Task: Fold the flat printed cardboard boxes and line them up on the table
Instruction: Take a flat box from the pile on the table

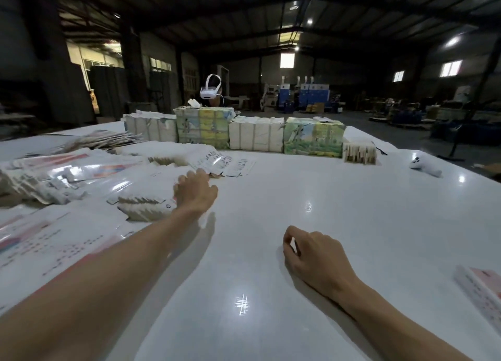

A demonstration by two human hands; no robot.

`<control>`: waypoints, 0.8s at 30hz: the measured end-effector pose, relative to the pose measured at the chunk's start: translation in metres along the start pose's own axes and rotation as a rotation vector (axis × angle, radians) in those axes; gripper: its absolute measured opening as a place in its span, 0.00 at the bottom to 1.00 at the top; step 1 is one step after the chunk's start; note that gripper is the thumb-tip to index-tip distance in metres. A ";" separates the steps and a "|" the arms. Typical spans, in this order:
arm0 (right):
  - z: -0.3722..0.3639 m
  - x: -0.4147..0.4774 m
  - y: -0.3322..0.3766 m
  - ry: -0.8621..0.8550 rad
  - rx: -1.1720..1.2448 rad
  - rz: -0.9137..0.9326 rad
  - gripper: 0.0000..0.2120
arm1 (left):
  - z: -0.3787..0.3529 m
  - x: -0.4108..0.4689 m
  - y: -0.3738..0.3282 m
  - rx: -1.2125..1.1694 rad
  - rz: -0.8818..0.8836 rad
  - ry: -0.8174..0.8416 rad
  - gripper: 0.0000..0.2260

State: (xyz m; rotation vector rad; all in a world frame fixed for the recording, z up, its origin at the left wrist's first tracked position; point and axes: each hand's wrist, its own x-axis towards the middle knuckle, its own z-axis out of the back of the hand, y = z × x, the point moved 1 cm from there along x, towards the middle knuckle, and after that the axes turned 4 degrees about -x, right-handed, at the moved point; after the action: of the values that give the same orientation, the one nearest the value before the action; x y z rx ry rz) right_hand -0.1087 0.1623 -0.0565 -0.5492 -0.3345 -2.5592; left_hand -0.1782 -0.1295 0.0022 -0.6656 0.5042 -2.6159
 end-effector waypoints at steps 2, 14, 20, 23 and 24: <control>-0.003 0.002 -0.002 0.005 0.027 0.001 0.05 | 0.002 0.017 0.023 0.197 0.086 -0.031 0.27; -0.008 0.004 -0.006 -0.005 0.104 0.013 0.03 | 0.024 0.035 0.060 0.230 0.119 -0.048 0.24; -0.006 0.004 -0.006 -0.008 0.106 -0.001 0.03 | 0.023 0.029 0.064 0.417 -0.020 -0.210 0.22; -0.006 0.005 -0.006 -0.004 0.111 -0.016 0.03 | 0.032 0.029 0.058 0.310 -0.055 -0.253 0.22; -0.005 0.005 -0.006 0.005 0.112 -0.020 0.03 | 0.036 0.029 0.054 0.220 -0.028 -0.215 0.23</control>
State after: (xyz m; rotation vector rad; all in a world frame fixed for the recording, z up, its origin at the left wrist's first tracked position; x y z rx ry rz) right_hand -0.1178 0.1634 -0.0598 -0.5008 -0.4803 -2.5420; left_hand -0.1678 -0.1978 0.0189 -0.8699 0.1418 -2.5356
